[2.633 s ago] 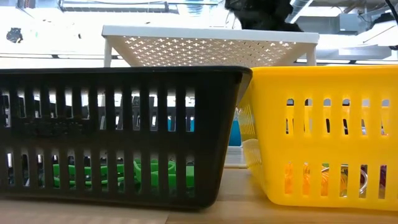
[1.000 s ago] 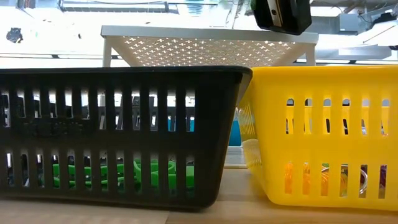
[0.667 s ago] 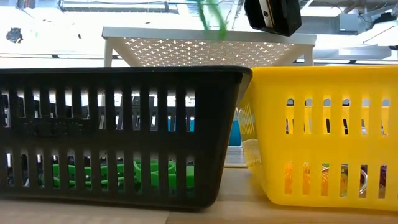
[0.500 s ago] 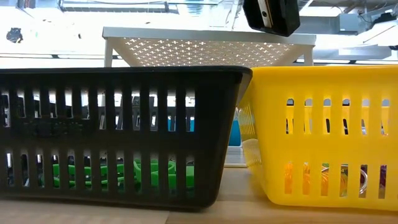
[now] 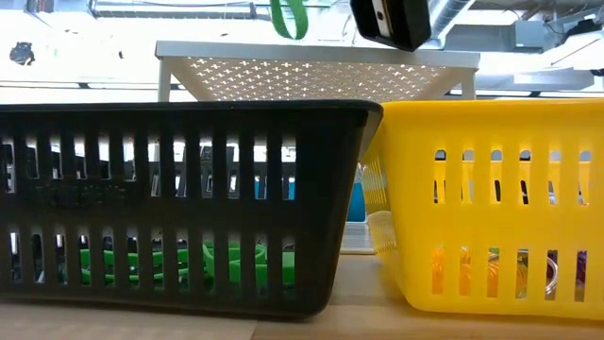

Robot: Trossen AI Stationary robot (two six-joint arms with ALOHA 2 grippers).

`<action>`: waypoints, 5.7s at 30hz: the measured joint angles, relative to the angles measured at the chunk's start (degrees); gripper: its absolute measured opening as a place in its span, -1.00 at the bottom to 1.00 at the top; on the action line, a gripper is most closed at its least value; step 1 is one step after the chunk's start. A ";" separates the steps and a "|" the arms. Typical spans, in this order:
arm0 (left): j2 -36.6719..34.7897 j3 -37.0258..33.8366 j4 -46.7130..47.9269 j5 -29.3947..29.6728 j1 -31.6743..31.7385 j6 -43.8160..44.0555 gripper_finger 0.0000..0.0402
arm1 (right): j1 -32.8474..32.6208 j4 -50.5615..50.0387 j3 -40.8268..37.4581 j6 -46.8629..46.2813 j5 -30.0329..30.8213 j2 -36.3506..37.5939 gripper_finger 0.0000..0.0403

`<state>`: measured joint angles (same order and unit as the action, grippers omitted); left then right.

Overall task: Pick & Place Office Desk Supplies
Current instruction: Put the green rubber band into the black bin

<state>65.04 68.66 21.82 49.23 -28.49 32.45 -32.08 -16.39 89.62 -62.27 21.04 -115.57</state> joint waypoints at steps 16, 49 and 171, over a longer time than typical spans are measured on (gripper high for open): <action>-0.02 0.00 -0.02 -1.09 -0.04 0.02 -0.03 | 0.43 3.59 -0.02 1.41 0.42 0.00 -0.65; -0.06 0.09 5.40 -22.54 -0.16 5.93 -0.03 | -1.10 12.25 -0.04 13.56 5.93 4.05 -0.66; 31.72 13.66 6.27 -45.74 -2.75 -0.46 -1.00 | -13.80 -13.93 0.00 10.72 45.80 27.68 -0.66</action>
<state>96.76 82.32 28.10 3.50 -31.24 31.99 -45.88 -30.32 89.62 -51.55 66.84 -87.89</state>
